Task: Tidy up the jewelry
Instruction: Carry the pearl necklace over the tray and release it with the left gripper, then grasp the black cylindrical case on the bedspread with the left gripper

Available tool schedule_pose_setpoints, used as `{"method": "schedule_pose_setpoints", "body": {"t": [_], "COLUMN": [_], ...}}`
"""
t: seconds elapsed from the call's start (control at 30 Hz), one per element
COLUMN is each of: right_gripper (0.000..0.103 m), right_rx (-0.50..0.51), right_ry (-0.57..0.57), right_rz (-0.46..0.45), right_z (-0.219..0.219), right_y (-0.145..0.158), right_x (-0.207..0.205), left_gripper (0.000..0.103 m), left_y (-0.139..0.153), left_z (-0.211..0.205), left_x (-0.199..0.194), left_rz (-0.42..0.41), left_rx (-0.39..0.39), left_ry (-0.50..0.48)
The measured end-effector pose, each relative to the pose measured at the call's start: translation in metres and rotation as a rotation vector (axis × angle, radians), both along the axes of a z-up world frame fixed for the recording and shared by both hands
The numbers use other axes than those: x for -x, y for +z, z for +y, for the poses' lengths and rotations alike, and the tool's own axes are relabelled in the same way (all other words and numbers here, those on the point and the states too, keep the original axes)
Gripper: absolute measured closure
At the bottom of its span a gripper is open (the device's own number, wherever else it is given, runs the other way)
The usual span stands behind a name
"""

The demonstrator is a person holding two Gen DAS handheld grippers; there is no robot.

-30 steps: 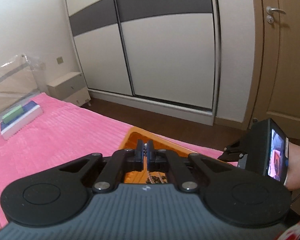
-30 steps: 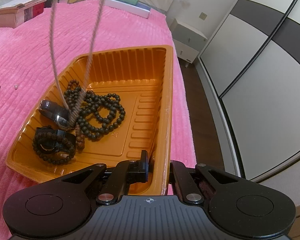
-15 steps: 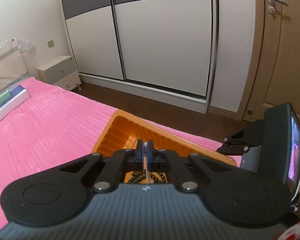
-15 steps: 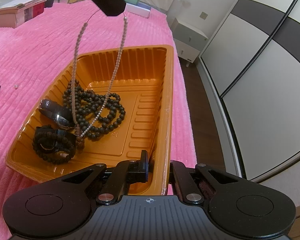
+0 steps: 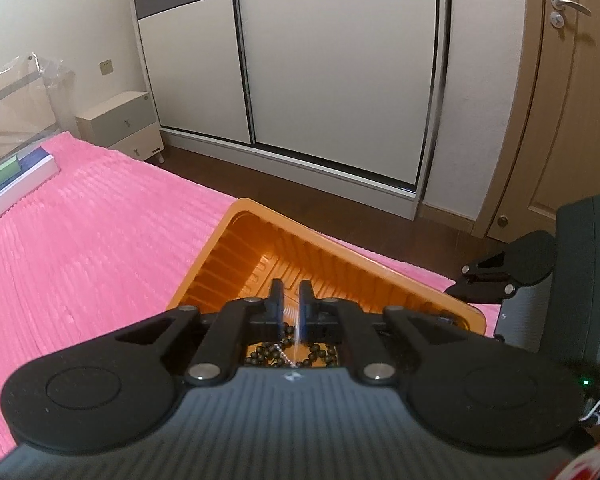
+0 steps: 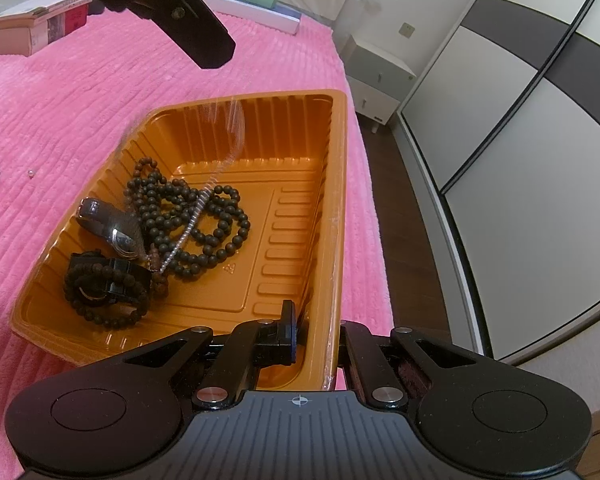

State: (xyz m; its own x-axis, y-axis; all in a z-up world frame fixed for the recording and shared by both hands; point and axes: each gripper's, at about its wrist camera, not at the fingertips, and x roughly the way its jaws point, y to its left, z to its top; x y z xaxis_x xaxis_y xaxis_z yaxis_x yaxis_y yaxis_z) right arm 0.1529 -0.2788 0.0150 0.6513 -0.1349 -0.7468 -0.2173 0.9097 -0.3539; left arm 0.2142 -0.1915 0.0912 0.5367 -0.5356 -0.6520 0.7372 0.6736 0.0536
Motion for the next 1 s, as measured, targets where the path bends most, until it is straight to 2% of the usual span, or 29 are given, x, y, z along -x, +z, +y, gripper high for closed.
{"method": "schedule_pose_setpoints", "body": {"t": [0.23, 0.47, 0.77, 1.0], "right_gripper": [0.098, 0.098, 0.098, 0.098], "right_rx": [-0.001, -0.001, 0.000, 0.002], "right_ry": [-0.001, 0.000, 0.000, 0.002], "right_rz": [-0.001, 0.000, -0.001, -0.002], "right_z": [0.000, -0.001, -0.002, -0.002], "right_y": [0.000, 0.001, 0.002, 0.002], "right_x": [0.000, 0.000, 0.000, 0.001], "left_gripper": [0.096, 0.096, 0.095, 0.092], "left_y": [0.006, 0.008, -0.001, -0.030], "left_z": [0.021, 0.075, 0.173, 0.238], "left_x": [0.002, 0.009, 0.022, 0.040], "left_rz": [-0.012, -0.029, -0.043, -0.026], "left_rx": [0.017, 0.049, 0.043, 0.038], "left_ry": [0.037, 0.149, 0.380, 0.561]}}
